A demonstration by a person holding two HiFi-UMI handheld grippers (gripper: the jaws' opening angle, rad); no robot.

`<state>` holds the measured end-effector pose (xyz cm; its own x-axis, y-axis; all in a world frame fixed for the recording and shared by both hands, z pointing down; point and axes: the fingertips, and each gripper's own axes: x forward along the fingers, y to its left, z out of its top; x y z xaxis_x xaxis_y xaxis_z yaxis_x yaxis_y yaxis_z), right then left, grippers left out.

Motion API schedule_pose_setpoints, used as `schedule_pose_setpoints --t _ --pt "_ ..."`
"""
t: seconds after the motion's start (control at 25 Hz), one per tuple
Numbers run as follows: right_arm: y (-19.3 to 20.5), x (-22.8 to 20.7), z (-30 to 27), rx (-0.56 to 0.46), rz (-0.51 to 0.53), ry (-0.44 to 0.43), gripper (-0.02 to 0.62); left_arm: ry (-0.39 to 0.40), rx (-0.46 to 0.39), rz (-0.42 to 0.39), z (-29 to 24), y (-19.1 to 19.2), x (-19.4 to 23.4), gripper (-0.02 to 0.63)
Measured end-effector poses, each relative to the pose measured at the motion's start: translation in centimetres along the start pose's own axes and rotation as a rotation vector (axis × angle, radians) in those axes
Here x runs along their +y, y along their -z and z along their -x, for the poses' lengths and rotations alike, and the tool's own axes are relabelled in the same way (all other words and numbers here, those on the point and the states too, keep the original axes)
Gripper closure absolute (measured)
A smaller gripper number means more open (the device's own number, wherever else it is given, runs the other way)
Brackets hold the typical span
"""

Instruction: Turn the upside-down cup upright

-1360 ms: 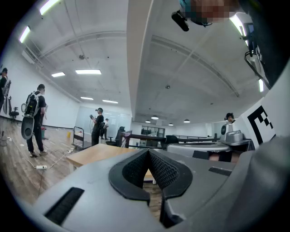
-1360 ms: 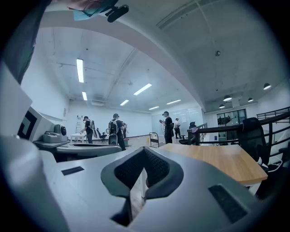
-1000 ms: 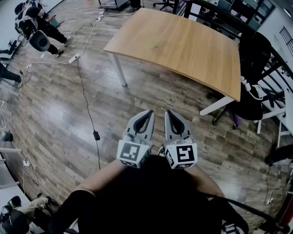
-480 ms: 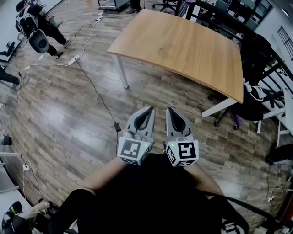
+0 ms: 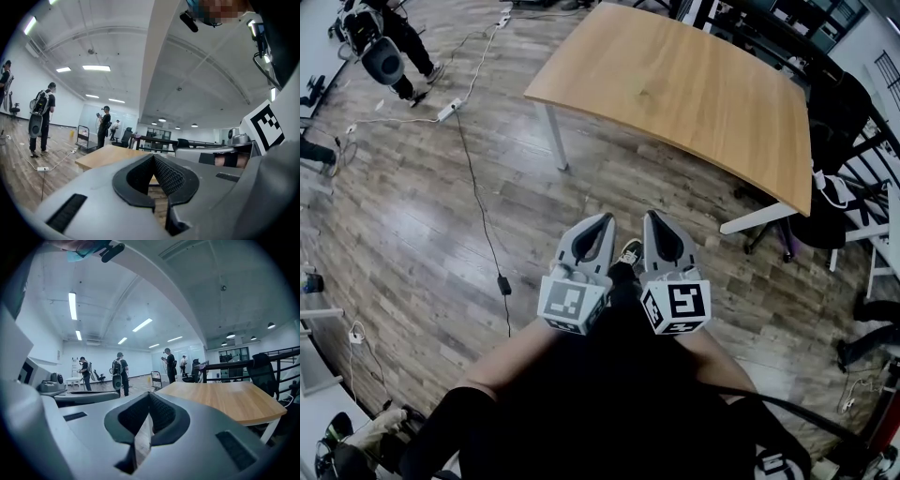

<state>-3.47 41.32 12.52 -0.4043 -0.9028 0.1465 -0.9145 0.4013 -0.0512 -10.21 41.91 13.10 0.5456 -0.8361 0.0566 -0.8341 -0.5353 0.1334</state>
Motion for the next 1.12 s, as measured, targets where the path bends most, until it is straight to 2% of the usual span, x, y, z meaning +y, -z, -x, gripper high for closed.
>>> schedule_pose_setpoints --t 0.32,0.64,0.84,1.12 --pt "0.2 -4.0 -11.7 0.015 -0.030 -0.048 0.581 -0.046 0.028 -0.009 -9.4 0.2 7.1 0.598" --pt "-0.6 -12.7 -25.0 0.053 -0.030 -0.059 0.581 -0.071 0.060 0.024 -23.7 0.0 13.7 0.598" --pt "-0.4 -17.5 -30.3 0.070 -0.034 -0.058 0.581 -0.058 0.091 0.016 -31.2 1.1 15.9 0.598" --pt "0.2 -22.0 -35.4 0.116 -0.046 -0.065 0.581 -0.073 0.132 -0.030 -38.1 1.2 18.1 0.598"
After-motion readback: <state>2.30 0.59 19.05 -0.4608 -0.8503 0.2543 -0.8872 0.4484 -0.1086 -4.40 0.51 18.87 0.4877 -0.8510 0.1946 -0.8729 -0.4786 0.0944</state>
